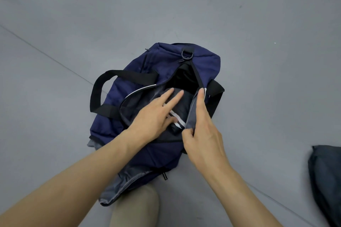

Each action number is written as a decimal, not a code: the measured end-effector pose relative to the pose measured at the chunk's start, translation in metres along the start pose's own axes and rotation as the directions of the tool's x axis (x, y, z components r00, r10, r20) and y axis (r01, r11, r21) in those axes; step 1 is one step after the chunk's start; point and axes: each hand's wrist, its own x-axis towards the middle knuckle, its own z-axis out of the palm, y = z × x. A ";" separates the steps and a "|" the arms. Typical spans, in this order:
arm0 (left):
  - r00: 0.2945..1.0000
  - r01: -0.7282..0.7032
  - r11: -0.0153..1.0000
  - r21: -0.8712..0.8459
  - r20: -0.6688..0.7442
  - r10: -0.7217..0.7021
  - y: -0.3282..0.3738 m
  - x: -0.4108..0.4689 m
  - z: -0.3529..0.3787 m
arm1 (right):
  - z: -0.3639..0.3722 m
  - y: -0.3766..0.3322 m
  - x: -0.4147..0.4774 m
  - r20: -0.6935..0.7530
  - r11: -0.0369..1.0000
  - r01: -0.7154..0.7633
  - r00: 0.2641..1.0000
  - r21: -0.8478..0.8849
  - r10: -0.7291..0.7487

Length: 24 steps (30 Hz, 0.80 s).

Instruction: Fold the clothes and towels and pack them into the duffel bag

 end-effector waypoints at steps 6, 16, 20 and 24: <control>0.988 0.079 0.984 0.162 0.116 -0.099 0.012 0.016 0.026 | 0.002 -0.005 -0.003 0.036 0.999 -0.014 0.999 0.031 0.013; 0.998 0.059 0.996 -0.070 -0.026 -0.061 0.016 0.008 0.004 | 0.016 0.002 0.003 -0.041 0.986 0.080 0.995 -0.146 -0.087; 0.970 0.154 0.986 -0.064 -0.180 -0.163 0.021 -0.007 -0.021 | 0.009 0.010 -0.008 -0.008 0.984 0.132 0.991 -0.119 -0.134; 0.911 0.154 0.987 -0.051 -0.378 -0.162 0.037 -0.009 -0.043 | -0.025 0.030 -0.032 -0.013 0.976 0.160 0.986 -0.149 -0.164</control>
